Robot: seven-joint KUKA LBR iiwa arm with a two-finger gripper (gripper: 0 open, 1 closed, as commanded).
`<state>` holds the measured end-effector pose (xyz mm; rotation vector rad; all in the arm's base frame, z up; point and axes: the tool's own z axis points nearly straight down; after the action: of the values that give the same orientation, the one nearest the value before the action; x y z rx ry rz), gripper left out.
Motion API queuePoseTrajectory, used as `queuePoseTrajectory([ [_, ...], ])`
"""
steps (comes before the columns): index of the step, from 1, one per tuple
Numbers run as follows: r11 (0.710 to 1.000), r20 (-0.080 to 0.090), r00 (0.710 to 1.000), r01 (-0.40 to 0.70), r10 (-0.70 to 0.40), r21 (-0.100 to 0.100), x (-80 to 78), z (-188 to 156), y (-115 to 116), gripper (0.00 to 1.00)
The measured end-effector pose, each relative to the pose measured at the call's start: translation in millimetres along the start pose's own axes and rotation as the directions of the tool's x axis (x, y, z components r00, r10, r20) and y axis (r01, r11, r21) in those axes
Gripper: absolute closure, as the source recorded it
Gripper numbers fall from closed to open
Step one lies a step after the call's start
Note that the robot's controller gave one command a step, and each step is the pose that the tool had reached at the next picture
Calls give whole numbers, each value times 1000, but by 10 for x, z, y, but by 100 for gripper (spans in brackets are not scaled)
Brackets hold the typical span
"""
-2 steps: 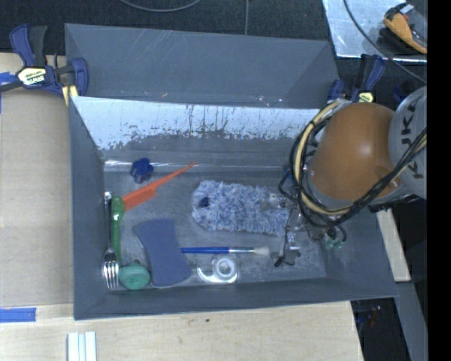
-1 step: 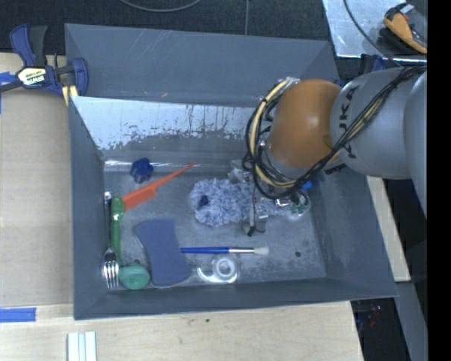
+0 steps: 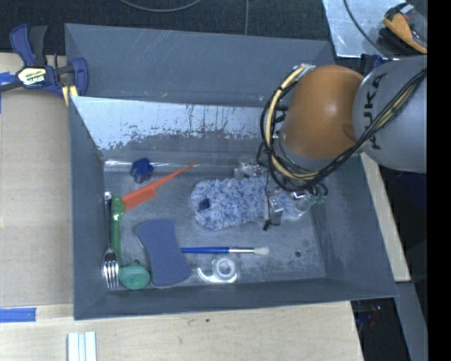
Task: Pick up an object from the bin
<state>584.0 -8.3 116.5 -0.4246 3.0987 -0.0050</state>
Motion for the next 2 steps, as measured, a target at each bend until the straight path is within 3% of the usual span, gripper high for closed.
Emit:
queuePoseTrajectory([
  [1, 996, -6, 996, -92, 92, -3, -58, 404, 48, 0],
  [2, 990, 4, 990, -141, 141, 0, -305, 454, 199, 0],
])
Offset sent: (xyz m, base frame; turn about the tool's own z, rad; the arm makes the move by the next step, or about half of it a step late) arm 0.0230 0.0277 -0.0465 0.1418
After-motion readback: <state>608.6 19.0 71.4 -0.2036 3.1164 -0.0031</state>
